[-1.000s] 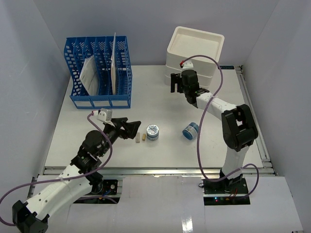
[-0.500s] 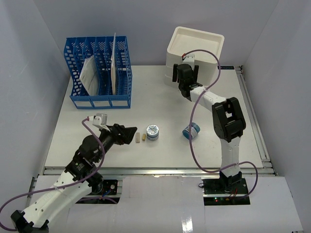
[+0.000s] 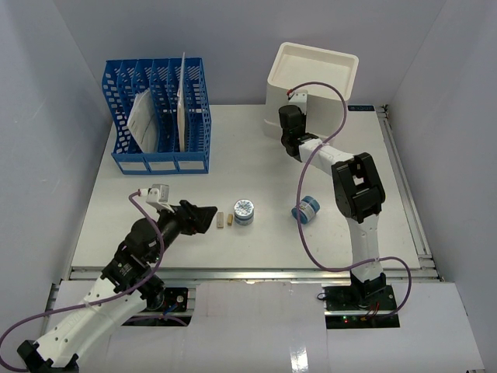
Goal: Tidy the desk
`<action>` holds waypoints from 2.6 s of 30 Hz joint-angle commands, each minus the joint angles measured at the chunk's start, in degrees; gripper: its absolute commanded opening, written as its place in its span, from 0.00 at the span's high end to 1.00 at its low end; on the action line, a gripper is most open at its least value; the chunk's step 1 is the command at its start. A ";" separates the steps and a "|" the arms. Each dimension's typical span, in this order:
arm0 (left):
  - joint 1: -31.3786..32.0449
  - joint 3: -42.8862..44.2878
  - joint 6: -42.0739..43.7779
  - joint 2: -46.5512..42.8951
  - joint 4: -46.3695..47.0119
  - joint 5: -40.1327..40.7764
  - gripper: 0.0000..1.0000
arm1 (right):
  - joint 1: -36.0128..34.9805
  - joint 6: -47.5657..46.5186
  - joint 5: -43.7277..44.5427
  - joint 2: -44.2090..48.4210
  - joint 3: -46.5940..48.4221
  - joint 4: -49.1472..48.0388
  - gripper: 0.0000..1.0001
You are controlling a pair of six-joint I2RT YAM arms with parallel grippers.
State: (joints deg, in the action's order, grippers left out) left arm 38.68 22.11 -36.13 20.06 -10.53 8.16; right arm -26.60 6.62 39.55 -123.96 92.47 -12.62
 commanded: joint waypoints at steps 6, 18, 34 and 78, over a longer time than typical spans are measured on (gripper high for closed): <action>-0.27 1.49 -0.61 -1.82 -2.59 0.21 0.04 | 0.76 2.88 -3.01 6.08 -6.39 -6.91 0.83; -0.27 0.30 -2.35 -4.72 -3.16 -2.09 0.04 | 0.33 7.33 -14.73 22.61 -24.45 -9.97 0.90; -0.27 -1.03 -2.29 -8.89 -6.90 -5.35 0.02 | -3.81 -3.93 -47.65 35.49 -32.94 -1.27 0.26; -0.27 -1.10 -3.86 -7.32 -7.67 -5.73 0.02 | -3.88 -23.14 -39.09 41.07 -38.92 42.64 0.10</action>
State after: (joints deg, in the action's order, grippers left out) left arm 38.68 21.77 -39.91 12.91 -19.16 3.69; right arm -30.39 -14.56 2.97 -81.27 53.56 29.94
